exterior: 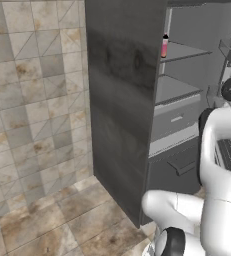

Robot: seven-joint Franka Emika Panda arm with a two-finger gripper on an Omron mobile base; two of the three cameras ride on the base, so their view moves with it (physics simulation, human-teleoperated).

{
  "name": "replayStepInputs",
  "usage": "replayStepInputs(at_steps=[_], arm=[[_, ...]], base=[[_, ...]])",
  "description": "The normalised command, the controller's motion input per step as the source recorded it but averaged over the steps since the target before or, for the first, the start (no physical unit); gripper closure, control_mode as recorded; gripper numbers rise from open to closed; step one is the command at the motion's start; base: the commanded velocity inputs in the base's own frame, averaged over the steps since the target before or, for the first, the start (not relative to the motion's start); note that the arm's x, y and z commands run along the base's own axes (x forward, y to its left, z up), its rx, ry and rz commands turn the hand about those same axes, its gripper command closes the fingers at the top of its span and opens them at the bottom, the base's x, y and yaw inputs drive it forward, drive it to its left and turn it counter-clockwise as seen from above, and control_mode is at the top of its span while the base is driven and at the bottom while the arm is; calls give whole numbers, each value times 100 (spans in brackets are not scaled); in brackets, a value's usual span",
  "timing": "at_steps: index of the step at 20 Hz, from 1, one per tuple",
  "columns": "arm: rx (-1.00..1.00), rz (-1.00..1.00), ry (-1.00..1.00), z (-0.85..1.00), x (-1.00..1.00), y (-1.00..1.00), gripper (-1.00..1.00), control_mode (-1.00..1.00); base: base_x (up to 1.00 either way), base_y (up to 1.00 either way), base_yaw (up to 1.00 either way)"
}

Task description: Open the fridge, grab two sodas, and place both sodas inside the bowl with ice on the dining counter.

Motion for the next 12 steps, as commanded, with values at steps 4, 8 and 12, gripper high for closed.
replayStepInputs(at_steps=[4, 8, 12], arm=[[0, 0, 26, 11, 75, 0, -100, -100], [0, 0, 14, 0, 67, 0, -100, -100], [0, 1, 8, 0, 66, 0, -100, -100]], base=[[0, 0, 0], [0, 0, 0], [0, 0, 0]])
